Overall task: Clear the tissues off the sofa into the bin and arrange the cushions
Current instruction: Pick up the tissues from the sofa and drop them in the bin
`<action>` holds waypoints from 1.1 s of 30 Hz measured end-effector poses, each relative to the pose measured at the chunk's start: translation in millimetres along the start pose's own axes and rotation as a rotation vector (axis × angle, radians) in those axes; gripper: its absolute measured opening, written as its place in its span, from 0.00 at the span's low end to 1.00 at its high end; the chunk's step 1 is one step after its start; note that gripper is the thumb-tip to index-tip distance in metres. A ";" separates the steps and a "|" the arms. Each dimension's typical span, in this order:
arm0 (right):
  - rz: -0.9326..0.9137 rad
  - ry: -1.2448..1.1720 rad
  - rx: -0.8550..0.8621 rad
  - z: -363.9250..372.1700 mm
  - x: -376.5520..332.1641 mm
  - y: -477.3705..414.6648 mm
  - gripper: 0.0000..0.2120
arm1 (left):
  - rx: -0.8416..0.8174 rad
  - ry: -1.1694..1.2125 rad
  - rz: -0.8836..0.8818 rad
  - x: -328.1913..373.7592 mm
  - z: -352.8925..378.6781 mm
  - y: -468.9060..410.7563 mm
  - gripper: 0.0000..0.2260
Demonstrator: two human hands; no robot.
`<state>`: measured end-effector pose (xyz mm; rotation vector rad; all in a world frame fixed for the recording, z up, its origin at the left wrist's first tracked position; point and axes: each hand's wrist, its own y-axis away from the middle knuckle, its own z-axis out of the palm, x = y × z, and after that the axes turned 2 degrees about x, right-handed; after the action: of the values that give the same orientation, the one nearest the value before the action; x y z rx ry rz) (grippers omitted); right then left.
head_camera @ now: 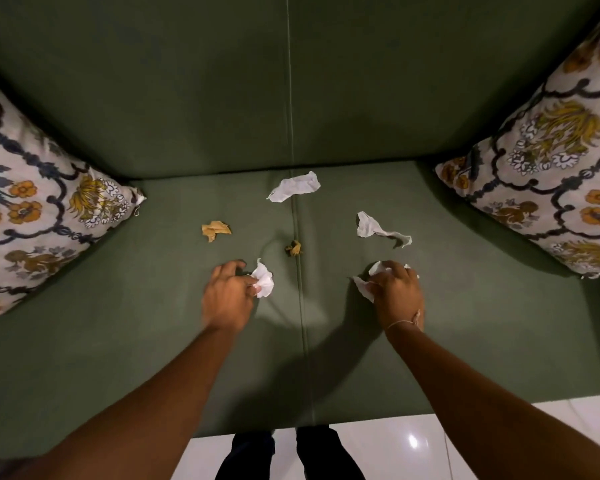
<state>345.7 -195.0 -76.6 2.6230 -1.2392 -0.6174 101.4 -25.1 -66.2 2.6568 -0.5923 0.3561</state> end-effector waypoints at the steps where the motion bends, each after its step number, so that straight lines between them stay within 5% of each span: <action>1: -0.004 -0.021 -0.012 2.4 1.1 -0.2 0.10 | -0.005 -0.004 -0.013 -0.1 1.7 -0.2 0.08; 8: 0.003 -0.084 -0.021 3.0 -12.8 17.0 0.09 | 0.078 0.159 -0.146 -26.2 -0.2 27.9 0.07; 17: 0.178 -0.382 -0.168 47.8 -158.8 124.8 0.08 | 0.230 0.418 -0.426 -165.9 -42.8 127.9 0.11; 22: 0.099 -0.377 -0.336 121.0 -262.2 213.6 0.11 | 0.275 0.455 -0.637 -283.5 -52.5 217.2 0.08; 28: -0.045 -0.358 -0.526 224.5 -378.5 332.2 0.05 | 0.301 0.454 -1.140 -412.9 -51.0 318.4 0.10; 33: 0.064 -0.345 -0.725 310.8 -444.8 393.5 0.06 | 0.176 0.467 -1.181 -488.0 -23.7 346.3 0.14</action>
<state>-317.3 -98.2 -97.2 1.9163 -0.9215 -1.2634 -487.2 -132.0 -92.8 2.4248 1.1385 0.6095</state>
